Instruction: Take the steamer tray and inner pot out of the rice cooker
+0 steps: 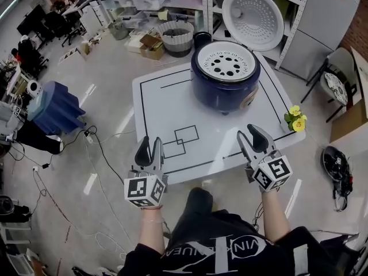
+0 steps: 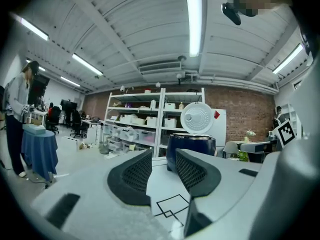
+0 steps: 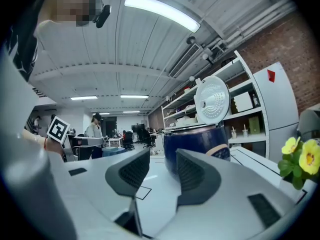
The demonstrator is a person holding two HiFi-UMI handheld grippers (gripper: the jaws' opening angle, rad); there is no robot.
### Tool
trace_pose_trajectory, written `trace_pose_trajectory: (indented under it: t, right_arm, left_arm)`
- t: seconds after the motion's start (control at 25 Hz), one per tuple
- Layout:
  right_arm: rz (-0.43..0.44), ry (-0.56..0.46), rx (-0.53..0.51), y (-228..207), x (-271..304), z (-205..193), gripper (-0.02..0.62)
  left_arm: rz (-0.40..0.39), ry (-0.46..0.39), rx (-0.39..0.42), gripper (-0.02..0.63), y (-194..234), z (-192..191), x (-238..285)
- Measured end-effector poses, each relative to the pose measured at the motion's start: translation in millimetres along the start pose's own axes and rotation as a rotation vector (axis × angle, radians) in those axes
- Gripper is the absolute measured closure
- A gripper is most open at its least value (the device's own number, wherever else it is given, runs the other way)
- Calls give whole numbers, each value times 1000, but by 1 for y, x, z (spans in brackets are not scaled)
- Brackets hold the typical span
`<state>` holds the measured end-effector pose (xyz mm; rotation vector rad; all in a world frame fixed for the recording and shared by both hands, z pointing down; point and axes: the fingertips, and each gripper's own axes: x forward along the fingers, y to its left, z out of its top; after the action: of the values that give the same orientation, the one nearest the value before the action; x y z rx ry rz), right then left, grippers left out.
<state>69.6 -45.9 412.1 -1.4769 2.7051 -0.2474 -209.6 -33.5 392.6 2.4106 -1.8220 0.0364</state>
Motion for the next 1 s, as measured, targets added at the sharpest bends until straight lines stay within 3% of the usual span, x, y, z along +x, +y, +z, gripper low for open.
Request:
trace_pose_trajectory:
  t: [0.36, 0.52, 1.0]
  right_arm:
    - [-87, -92, 58, -38, 44, 48, 442]
    - [-145, -77, 47, -54, 62, 58, 440]
    - [-282, -44, 14, -107, 90, 78, 440]
  left_arm:
    - [-105, 5, -4, 476, 7, 25, 87]
    - [-166, 3, -24, 475, 5, 37, 127]
    - [-339, 28, 29, 474, -38, 48, 203]
